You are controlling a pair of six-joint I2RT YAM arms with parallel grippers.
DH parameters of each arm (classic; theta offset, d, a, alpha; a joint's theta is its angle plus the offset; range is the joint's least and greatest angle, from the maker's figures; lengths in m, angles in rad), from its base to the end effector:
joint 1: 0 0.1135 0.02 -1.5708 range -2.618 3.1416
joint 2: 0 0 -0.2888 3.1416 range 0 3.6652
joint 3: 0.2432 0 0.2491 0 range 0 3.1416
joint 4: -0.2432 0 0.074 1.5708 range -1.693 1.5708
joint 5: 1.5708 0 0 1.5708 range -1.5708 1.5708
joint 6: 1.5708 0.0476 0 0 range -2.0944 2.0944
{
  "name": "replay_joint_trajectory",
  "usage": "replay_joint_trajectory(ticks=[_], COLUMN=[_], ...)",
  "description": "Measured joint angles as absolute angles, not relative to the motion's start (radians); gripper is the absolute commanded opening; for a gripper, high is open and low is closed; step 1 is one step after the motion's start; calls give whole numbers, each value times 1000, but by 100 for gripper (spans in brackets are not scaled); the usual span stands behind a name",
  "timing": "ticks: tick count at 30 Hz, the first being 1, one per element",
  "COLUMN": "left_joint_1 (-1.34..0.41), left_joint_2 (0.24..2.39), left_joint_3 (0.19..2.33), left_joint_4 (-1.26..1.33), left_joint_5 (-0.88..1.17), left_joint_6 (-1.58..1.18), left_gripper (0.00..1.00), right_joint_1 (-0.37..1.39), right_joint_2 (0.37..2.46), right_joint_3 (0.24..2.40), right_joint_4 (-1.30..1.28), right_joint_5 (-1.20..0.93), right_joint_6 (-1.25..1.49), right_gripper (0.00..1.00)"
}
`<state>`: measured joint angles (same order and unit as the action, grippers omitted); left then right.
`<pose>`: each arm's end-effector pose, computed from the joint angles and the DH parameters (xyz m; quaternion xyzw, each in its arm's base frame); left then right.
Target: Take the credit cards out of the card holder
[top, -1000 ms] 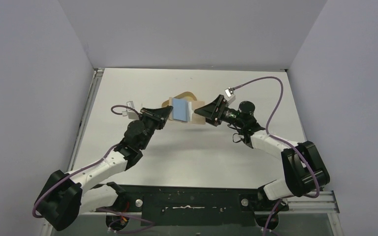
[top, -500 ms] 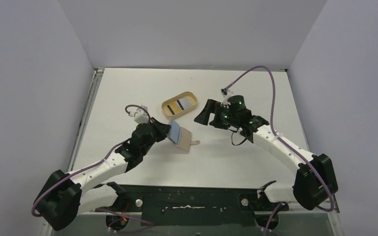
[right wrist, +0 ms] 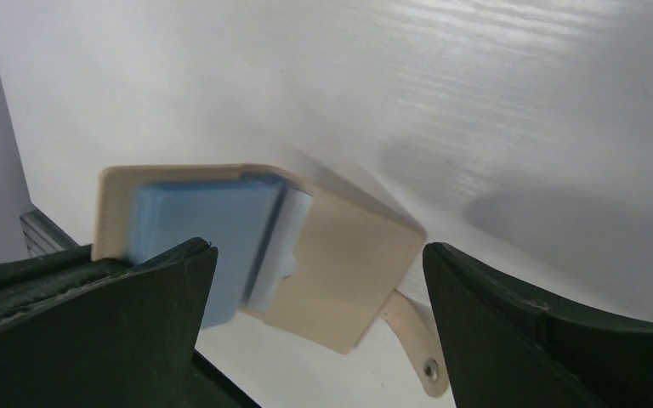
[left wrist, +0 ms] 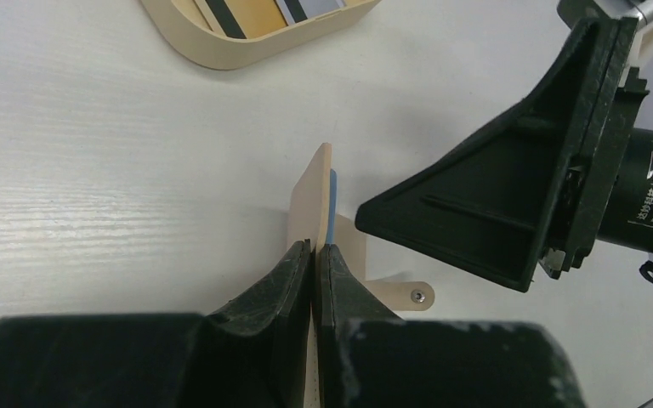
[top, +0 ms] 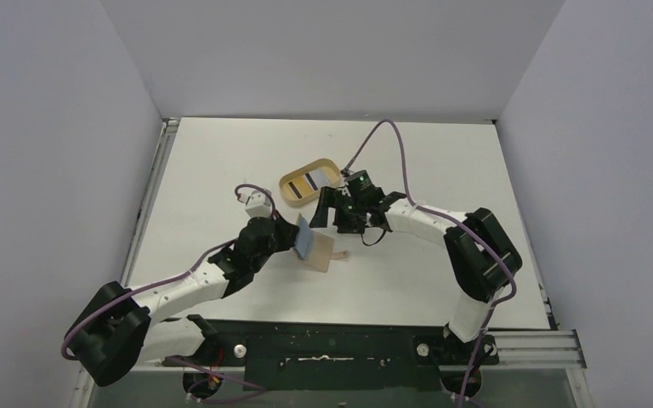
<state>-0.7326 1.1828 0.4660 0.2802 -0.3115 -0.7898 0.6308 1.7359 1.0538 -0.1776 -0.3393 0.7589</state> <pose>0.1886 -0.1500 0.2168 -0.1071 0.8305 -0.2713 0.4745 0.2899 0.2313 0.2024 0.0005 0.9259 0.3413 0.1622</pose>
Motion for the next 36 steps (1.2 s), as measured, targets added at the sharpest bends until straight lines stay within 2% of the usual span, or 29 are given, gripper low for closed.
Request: replay_joint_trajectory(ticks=[7,17,36], left_joint_1=[-737,-738,-738], left_joint_2=[1183,1183,1180], left_joint_3=[466,436,399], left_joint_4=[280,283,287], left_joint_5=[-319,-334,-356], left_joint_6=[-779,-777,-812], left_gripper=[0,0,0], right_joint_1=[698,741,748], right_joint_2=[1785,1814,1822], right_joint_3=[1158,1174,1078], right_joint_4=[-141,-139,-102], right_joint_5=[-337,-321,-265], right_joint_6=[772,773,829], right_gripper=[98,97,97])
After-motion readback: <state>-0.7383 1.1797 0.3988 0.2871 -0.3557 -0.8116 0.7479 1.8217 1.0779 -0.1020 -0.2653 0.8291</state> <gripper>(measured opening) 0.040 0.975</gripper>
